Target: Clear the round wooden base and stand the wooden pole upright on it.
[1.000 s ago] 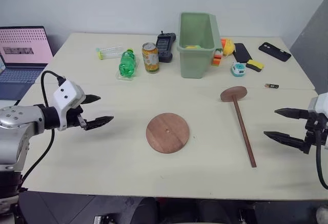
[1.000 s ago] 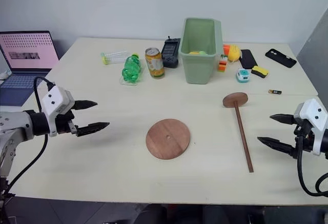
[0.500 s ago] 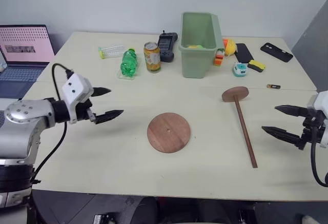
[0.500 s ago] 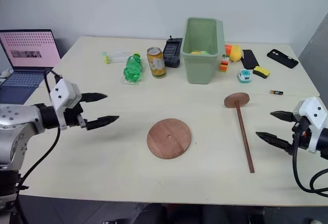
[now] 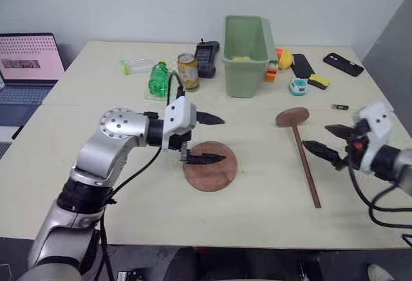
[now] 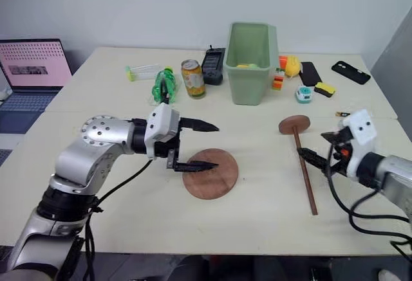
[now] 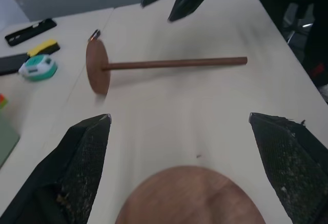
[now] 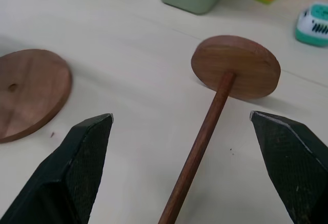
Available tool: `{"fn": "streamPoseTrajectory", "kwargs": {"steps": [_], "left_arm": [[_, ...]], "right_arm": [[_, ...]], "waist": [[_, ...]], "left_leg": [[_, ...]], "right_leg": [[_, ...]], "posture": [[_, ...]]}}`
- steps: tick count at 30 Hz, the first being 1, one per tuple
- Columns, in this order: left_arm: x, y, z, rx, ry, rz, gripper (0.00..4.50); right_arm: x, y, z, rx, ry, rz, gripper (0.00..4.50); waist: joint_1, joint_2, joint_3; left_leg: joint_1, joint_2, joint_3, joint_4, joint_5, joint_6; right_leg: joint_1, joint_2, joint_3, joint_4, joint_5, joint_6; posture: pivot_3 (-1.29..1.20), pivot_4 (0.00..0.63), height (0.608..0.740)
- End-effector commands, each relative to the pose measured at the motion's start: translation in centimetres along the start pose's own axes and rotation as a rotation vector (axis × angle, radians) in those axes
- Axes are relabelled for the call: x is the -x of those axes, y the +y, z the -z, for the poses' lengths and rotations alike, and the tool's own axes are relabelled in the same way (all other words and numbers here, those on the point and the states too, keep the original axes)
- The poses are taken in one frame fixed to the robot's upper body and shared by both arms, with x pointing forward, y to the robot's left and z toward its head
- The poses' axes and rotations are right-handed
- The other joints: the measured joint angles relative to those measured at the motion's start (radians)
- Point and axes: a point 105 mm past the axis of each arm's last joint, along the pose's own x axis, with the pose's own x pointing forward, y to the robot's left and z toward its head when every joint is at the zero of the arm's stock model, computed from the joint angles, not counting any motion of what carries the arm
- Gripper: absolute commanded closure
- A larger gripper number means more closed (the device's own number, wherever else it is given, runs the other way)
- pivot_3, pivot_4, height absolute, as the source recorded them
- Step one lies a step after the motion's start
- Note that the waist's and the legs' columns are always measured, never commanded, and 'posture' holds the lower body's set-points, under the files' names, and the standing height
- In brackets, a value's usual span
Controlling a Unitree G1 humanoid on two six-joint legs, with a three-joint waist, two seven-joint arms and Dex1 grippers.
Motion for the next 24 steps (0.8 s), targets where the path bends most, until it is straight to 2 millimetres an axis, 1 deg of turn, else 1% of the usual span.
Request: {"fn": "streamPoseTrajectory", "kwargs": {"steps": [1,4,7,12,15,24], "left_arm": [[-1.2,-0.2,-0.6,-0.078,-0.018,0.036,0.0],[-2.1,-0.3,-0.2,-0.107,-0.018,0.051,0.0],[-2.7,-0.5,-0.1,-0.132,-0.018,0.064,0.0],[-3.3,-0.5,-0.2,-0.155,-0.022,0.054,0.0],[-3.5,-0.9,0.0,-0.162,-0.02,0.045,0.0],[-4.1,-1.7,0.3,-0.178,-0.013,0.022,0.0]], "right_arm": [[-0.8,-0.4,-0.8,-0.025,0.042,0.09,0.01],[-2.0,-0.4,-0.9,-0.088,0.093,0.111,0.01],[-3.4,-1.2,-0.6,-0.153,0.18,0.158,0.01],[-4.7,-2.4,-0.7,-0.164,0.3,0.19,0.01],[-5.6,-3.1,-0.2,-0.138,0.407,0.203,0.01],[-7.0,-3.5,1.2,-0.163,0.61,0.104,0.01]], "waist": [[0.002,0.0,0.0],[0.003,0.0,0.0],[0.002,0.0,0.0],[0.003,0.001,0.0],[0.0,0.001,0.0],[0.0,0.0,0.0]], "left_leg": [[0.0,0.0,0.0,0.0,0.0,0.0],[-0.001,0.0,-0.001,0.0,0.0,0.0],[-0.001,-0.001,0.0,0.0,0.0,0.0],[-0.003,-0.001,-0.001,0.0,0.0,0.0],[-0.004,-0.001,0.0,0.0,0.0,0.0],[-0.005,-0.001,0.0,0.0,0.0,0.001]], "right_leg": [[0.0,0.0,0.0,0.0,0.0,0.0],[0.0,0.0,0.0,-0.001,0.0,0.0],[-0.001,-0.001,0.0,0.0,0.0,0.0],[-0.004,-0.001,0.0,0.0,0.0,0.0],[-0.005,-0.002,0.0,0.0,0.0,0.0],[-0.005,-0.002,0.0,0.0,0.0,0.0]], "posture": [[0.0,0.15,0.74],[0.0,0.15,0.74],[0.0,0.15,0.74],[0.0,0.15,0.74],[0.0,0.15,0.74],[0.0,0.15,0.74]]}}
